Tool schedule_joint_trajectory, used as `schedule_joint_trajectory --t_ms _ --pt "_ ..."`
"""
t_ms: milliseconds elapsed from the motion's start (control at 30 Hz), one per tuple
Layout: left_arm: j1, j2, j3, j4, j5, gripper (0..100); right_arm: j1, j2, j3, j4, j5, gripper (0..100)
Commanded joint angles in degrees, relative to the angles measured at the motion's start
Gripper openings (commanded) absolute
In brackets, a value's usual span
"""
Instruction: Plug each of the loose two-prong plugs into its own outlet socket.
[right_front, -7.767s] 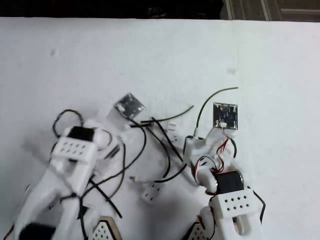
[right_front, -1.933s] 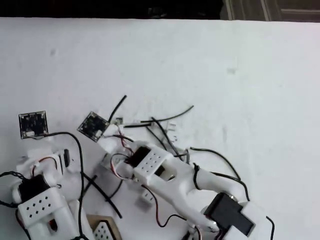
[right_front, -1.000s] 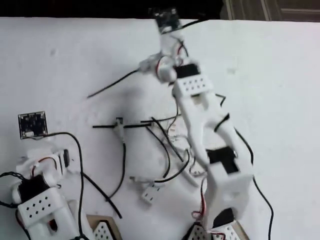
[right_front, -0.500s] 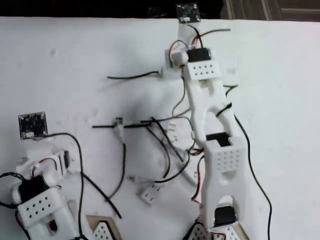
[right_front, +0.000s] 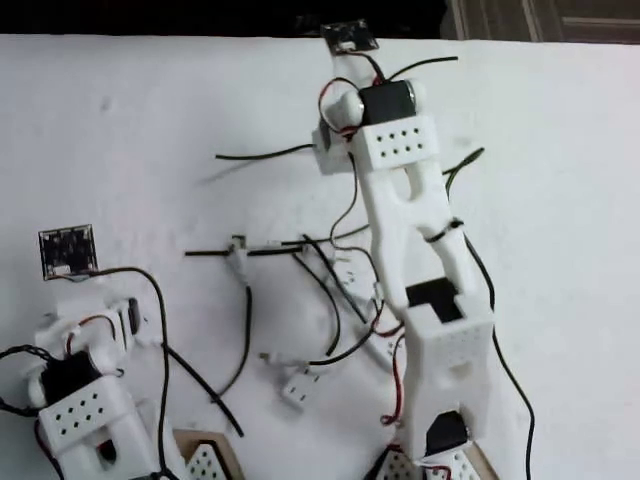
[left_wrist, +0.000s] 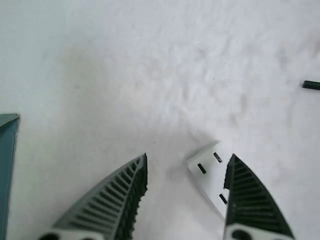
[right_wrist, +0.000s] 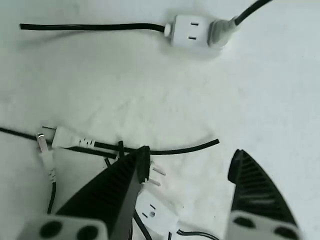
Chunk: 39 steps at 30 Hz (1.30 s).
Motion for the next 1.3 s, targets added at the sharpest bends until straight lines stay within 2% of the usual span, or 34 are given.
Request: schedule_joint_trajectory --t_ms 0,133,433,567,733,833,1267 --pt "-0.04 -0.66 -0.18 -1.05 -0.62 26 -0.92 -8.75 6.15 0.92 4.4 16.8" --pt "-0.04 -0.66 -0.18 -1.05 -0.62 26 -2.77 -17.1 20.75 0.92 6.86 14.9" --pt "-0.04 -0.66 -0.18 -1.05 -0.62 26 -5.93 -32.84 52.75 -3.74 6.42 16.3" --pt "-0.04 -0.66 -0.18 -1.05 -0.62 26 -8.84 -39.87 63.82 -4.88 1.05 21.4" --pt "-0.04 -0.66 -0.18 -1.05 -0.62 26 -13.05 -47.25 73.23 -5.05 -6.59 22.5" --pt "-0.04 -0.66 -0.18 -1.05 -0.62 26 -13.93 -48.48 77.89 -8.57 -9.41 22.4" --pt "-0.04 -0.66 -0.09 -1.05 -0.62 26 -14.11 -48.4 95.3 -30.64 -11.87 22.2"
